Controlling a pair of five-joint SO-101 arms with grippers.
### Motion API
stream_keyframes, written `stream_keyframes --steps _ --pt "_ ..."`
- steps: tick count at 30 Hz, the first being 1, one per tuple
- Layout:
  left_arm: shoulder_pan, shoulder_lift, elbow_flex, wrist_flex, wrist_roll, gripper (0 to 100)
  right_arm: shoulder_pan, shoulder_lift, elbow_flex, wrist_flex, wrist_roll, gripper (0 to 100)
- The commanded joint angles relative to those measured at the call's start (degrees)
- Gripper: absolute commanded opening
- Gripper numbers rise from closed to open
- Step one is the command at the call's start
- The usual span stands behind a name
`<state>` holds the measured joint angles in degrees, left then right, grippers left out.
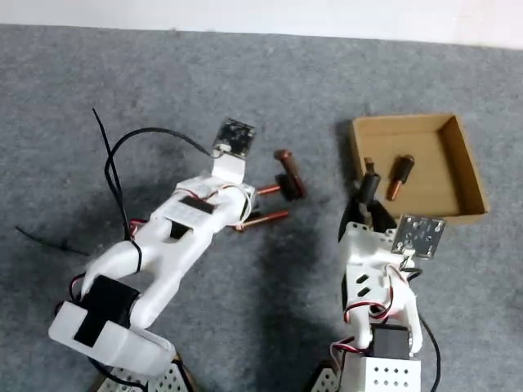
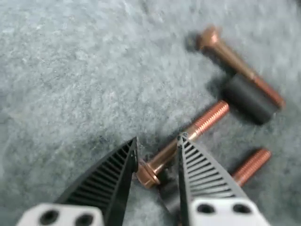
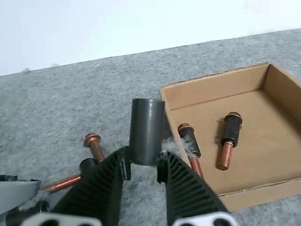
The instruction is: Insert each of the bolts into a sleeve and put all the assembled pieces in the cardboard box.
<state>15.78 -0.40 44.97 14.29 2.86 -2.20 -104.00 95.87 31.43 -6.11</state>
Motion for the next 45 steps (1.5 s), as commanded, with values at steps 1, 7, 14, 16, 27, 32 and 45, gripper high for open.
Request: stream_keyframes --steps 1,7,14,16,27,32,45 --pt "-0.3 0.0 -8.6 8.7 -11.2 14 -0.3 -1.3 1.1 0.0 0.8 0.5" --pt "-0.2 0.7 -9.6 11.9 -11.9 14 -0.3 -1.3 1.0 0.0 0.9 0.5" --pt "0.5 4.9 -11.8 14.9 -23.8 14 -0.3 -1.3 1.2 0.0 0.9 0.5" --pt "0.7 5.7 -14.1 18.0 -26.5 14 -0.3 -1.3 1.1 0.0 0.9 0.5" --pt "0.9 20.9 -34.9 35.7 -32.4 14 -0.4 -1.3 1.1 0.0 0.9 0.5" --pt "0.8 28.0 -45.4 43.6 -32.6 14 -0.4 -1.3 1.2 0.0 0.9 0.5" --pt "0.8 39.5 -62.7 57.9 -36.8 14 -0.4 -1.3 1.2 0.0 0.9 0.5"
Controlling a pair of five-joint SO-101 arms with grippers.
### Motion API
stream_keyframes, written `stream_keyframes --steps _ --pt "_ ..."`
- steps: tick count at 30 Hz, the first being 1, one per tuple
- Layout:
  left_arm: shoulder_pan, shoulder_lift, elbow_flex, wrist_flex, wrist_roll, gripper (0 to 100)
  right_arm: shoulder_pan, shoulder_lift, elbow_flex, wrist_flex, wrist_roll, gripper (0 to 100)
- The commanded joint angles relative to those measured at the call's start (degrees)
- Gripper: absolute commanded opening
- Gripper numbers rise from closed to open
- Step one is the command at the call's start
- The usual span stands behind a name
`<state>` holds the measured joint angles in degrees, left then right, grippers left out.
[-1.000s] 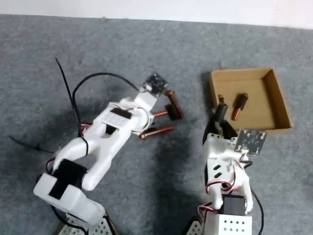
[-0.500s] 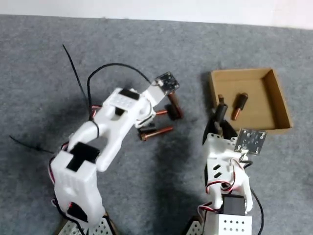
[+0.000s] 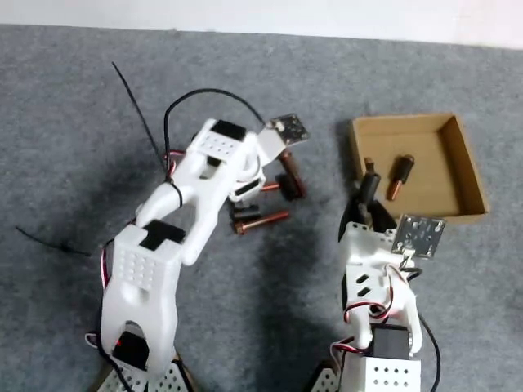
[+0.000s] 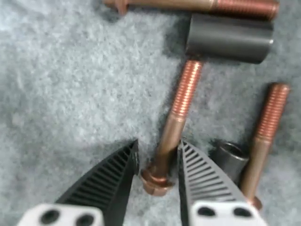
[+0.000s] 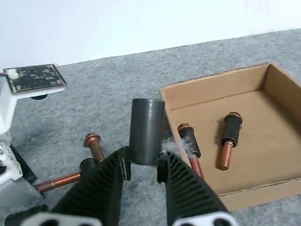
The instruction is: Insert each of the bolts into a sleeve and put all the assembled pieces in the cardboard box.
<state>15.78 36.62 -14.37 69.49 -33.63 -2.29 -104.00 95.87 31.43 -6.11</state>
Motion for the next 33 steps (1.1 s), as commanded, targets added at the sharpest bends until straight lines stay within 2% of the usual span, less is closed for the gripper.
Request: stream_keyframes --steps 1,10,15,31,33 --pt "0.8 2.8 -3.7 2.9 -0.4 14 -0.3 -1.3 1.2 0.0 0.9 0.5" --pt "0.8 2.9 -3.6 3.3 -0.4 13 -0.3 -1.3 1.3 0.0 0.9 0.5" --pt "0.9 2.9 -3.7 4.2 -0.4 1 -0.3 -1.3 1.3 0.0 0.9 0.5" --pt "1.3 2.7 -2.4 4.5 -0.5 1 -0.3 -1.3 1.5 0.0 0.9 0.5" --pt "1.1 2.2 -5.0 6.9 -0.7 1 -0.3 -1.3 1.5 0.0 0.9 0.5"
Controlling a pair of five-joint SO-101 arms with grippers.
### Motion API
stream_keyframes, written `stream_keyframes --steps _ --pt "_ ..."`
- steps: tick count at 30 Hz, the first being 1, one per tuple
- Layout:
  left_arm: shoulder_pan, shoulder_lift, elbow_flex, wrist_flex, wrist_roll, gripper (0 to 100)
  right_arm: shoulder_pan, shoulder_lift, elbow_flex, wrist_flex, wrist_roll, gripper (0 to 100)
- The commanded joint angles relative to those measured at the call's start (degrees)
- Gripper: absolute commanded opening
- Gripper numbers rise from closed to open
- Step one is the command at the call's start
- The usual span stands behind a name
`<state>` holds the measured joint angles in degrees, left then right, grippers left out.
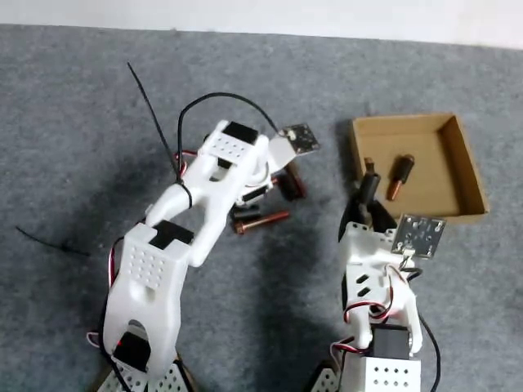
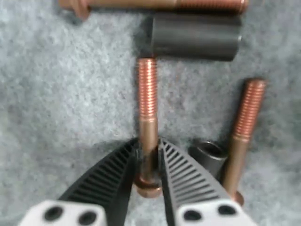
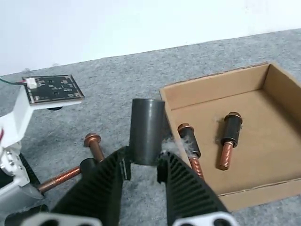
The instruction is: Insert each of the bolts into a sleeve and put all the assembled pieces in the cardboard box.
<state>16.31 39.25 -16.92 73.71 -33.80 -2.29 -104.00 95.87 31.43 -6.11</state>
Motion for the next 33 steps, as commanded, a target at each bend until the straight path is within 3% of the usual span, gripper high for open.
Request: stream_keyframes --steps 1,7,11,14,22,26,33 --pt "-0.3 -1.5 -4.9 5.5 -1.4 1 -0.3 -1.3 1.5 0.0 0.9 0.5" --pt "-6.6 -8.7 -16.7 20.1 -4.7 1 -0.3 -1.3 1.5 0.0 0.9 0.7" --pt "-11.6 -10.7 -17.3 25.7 -8.4 1 -0.3 -1.3 1.5 0.0 1.0 0.7" --pt "-16.9 -11.0 -17.3 25.9 -9.2 1 -0.3 -1.3 1.5 0.0 1.0 0.7" --pt "-25.5 -10.8 -17.1 26.2 -24.6 1 -0.3 -1.3 1.5 -0.1 1.0 0.7" --pt "-26.7 -10.8 -13.1 26.2 -35.0 1 -0.3 -1.3 1.5 -0.1 1.0 0.9" --pt "-26.7 -10.8 -3.9 26.1 -46.4 1 -0.3 -1.3 1.5 -0.1 1.0 0.9"
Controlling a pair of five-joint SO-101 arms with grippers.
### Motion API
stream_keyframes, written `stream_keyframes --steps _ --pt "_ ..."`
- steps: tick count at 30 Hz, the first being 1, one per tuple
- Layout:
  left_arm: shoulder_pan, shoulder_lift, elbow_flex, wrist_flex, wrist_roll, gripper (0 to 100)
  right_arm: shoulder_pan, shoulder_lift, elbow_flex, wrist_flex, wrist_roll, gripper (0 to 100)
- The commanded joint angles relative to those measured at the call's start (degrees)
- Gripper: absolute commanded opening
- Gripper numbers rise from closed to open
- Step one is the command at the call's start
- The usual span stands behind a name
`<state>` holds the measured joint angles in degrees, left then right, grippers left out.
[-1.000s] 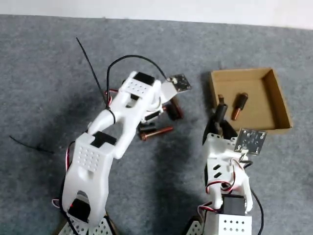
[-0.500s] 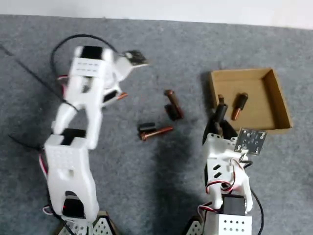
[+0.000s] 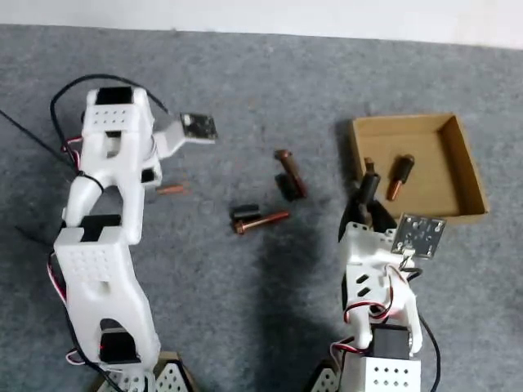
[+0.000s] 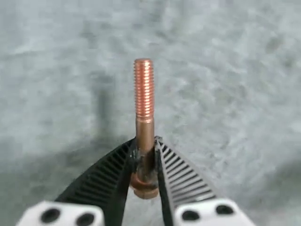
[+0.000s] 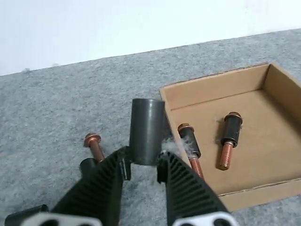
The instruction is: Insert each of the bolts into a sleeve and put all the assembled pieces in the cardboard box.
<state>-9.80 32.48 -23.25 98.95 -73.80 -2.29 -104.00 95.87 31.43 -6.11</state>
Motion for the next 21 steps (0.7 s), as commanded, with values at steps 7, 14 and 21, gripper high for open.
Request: stream_keyframes --steps 7,14,21 --pt "-1.2 -4.0 3.1 0.7 -9.0 1 -0.3 -1.3 1.5 -0.1 1.0 0.9" --pt "-2.2 -4.4 2.9 0.3 -1.7 21 -0.3 -1.3 1.5 -0.1 1.0 0.9" --pt "-0.6 -4.4 -6.5 -1.4 20.4 20 -0.3 -1.3 1.5 -0.1 1.1 0.9"
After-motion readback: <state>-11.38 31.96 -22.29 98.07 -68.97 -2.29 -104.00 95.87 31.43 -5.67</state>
